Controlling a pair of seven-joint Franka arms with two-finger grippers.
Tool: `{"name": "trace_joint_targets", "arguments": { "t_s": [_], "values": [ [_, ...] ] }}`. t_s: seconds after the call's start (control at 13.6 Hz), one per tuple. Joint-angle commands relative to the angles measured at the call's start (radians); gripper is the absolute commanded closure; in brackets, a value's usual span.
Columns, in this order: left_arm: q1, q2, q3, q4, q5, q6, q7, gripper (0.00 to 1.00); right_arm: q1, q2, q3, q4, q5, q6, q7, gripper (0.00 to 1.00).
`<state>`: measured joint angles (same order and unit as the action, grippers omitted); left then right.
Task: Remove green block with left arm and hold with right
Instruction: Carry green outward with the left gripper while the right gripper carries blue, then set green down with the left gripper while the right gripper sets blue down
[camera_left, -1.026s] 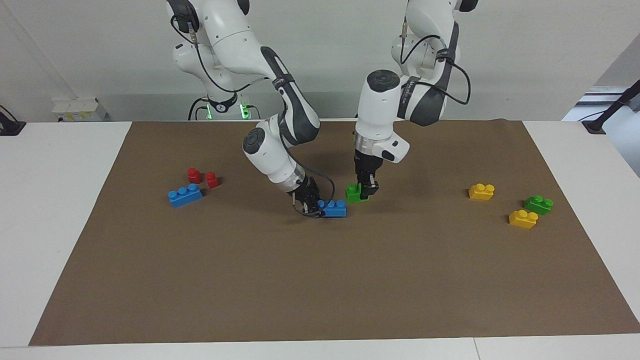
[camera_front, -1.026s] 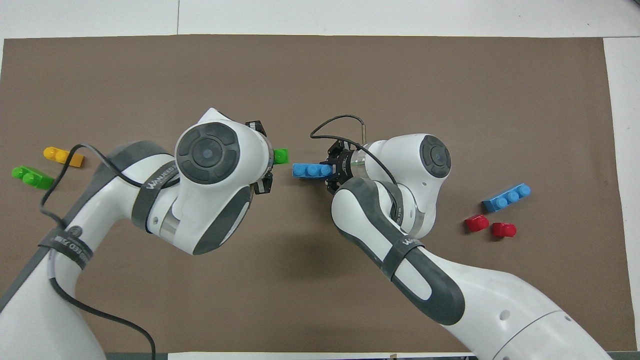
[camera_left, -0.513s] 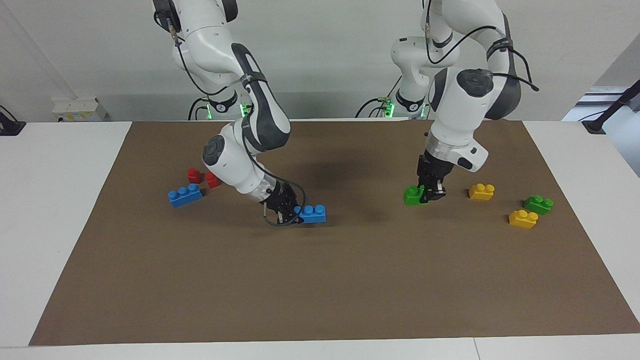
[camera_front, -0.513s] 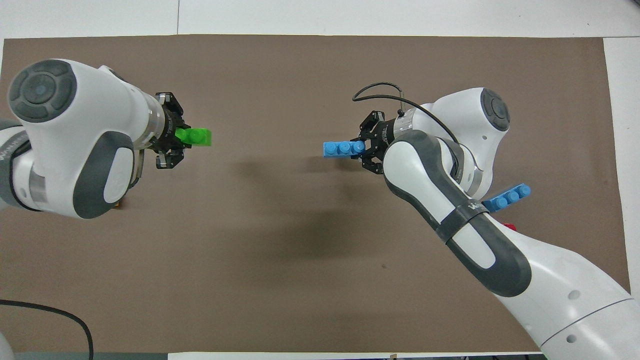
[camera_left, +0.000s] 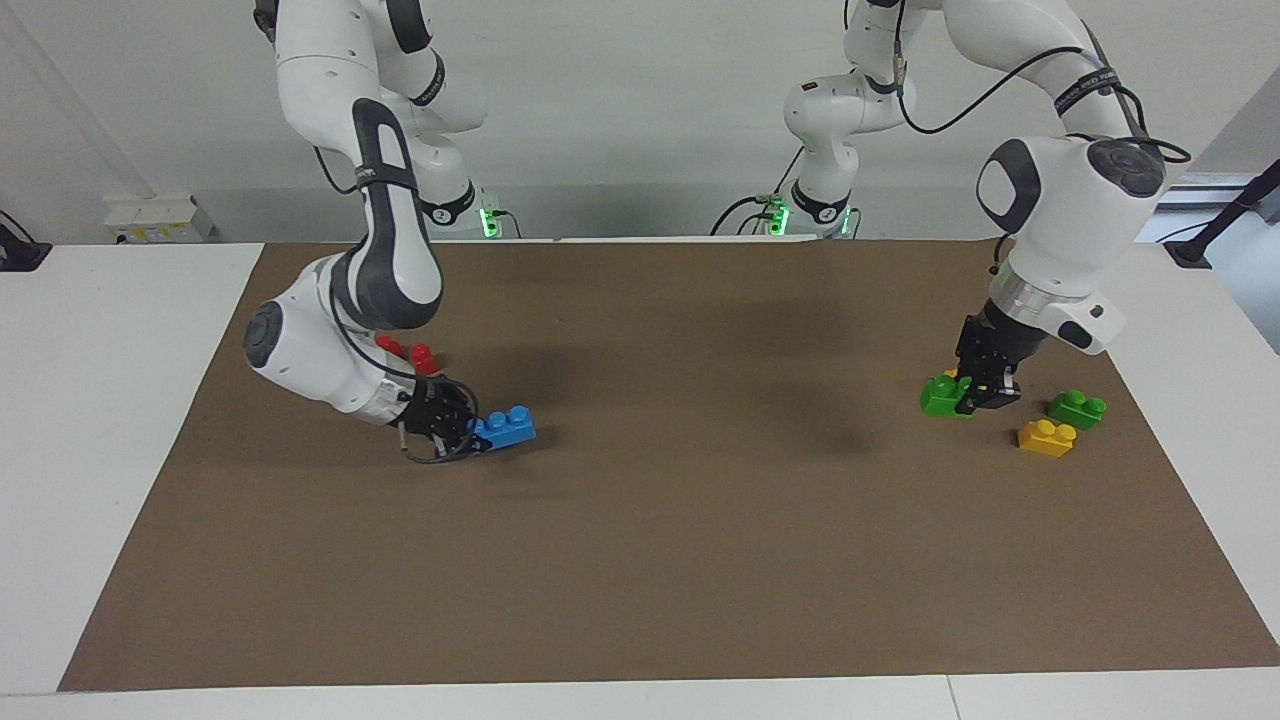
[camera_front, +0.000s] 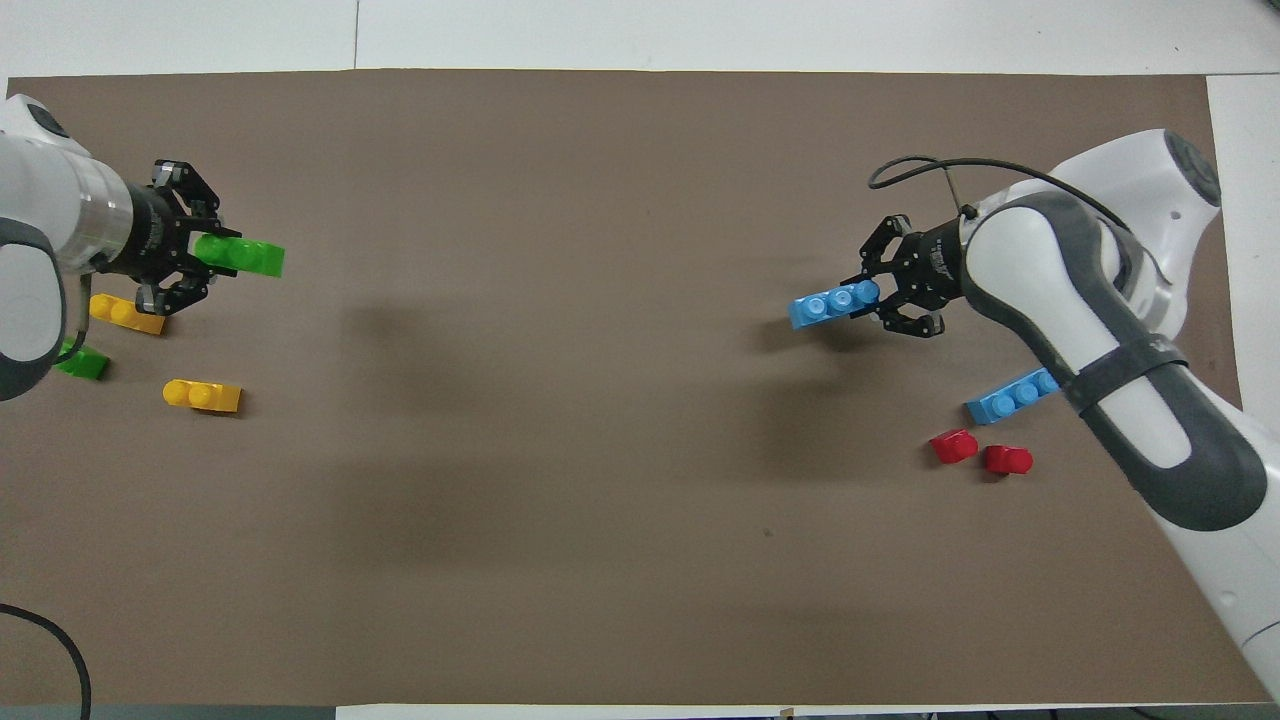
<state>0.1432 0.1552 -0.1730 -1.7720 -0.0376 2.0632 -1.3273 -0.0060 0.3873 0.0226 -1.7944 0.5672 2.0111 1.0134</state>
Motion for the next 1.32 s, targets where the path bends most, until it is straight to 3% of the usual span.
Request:
{"name": "trace_joint_targets", "arguments": {
  "t_s": [0.0, 0.29, 0.59, 1.25],
  "values": [
    [0.047, 0.052, -0.008, 0.025, -0.024, 0.021, 0.158, 1.0, -0.086, -0.021, 0.013, -0.008, -0.018, -0.061, -0.074, 1.0],
    [0.09, 0.121, -0.006, 0.023, -0.019, 0.093, 0.361, 1.0, -0.143, -0.028, 0.004, -0.042, -0.032, -0.068, -0.075, 1.0],
    [0.087, 0.207, -0.005, 0.025, 0.05, 0.159, 0.37, 1.0, -0.18, -0.028, -0.001, -0.054, -0.058, -0.043, -0.078, 1.0],
    [0.096, 0.297, -0.003, 0.017, 0.035, 0.196, 0.346, 1.0, -0.173, -0.021, 0.002, -0.126, -0.05, 0.078, -0.121, 1.0]
  ]
}}
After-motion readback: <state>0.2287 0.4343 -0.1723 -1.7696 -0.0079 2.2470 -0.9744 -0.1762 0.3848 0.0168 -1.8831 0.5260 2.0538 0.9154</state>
